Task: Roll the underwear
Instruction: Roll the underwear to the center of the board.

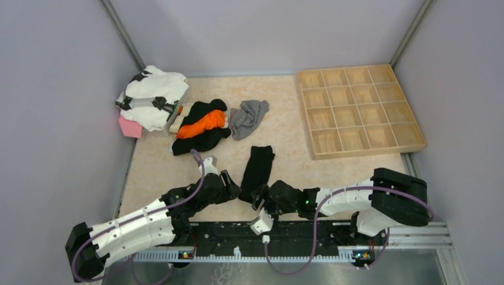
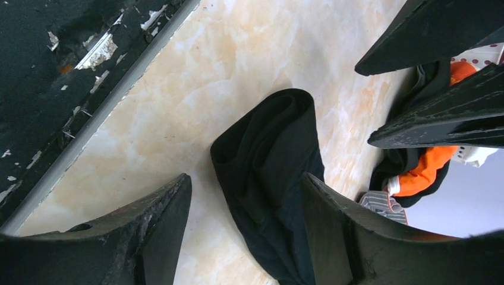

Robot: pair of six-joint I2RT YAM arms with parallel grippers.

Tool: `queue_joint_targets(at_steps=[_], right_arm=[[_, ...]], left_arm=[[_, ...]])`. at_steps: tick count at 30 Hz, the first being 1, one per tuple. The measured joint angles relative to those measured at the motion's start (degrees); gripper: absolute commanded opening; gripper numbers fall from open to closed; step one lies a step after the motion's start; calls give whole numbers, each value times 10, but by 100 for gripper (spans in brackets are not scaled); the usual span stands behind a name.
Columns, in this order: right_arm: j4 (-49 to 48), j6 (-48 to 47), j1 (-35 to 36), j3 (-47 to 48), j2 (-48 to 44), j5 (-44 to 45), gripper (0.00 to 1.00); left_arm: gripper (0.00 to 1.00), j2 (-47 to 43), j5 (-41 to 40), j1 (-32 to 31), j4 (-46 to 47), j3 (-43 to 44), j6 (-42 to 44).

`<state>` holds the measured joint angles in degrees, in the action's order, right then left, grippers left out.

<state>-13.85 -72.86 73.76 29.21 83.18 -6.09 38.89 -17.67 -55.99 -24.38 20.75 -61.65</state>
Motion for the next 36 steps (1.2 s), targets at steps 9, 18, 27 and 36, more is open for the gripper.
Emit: queue_joint_targets(at_steps=[9,18,27,36], right_arm=[[-50,0,0,-11,26,18,54],[-132,12,7,-45,35,46,53],[-162,17,10,-45,55,47,39],[-208,45,12,-78,62,47,14]], left_arm=[[62,-1,0,0,-2,-8,-5],[63,-1,0,0,-3,-13,-11],[63,-1,0,0,-3,-13,-13],[63,5,0,0,-2,-13,-12]])
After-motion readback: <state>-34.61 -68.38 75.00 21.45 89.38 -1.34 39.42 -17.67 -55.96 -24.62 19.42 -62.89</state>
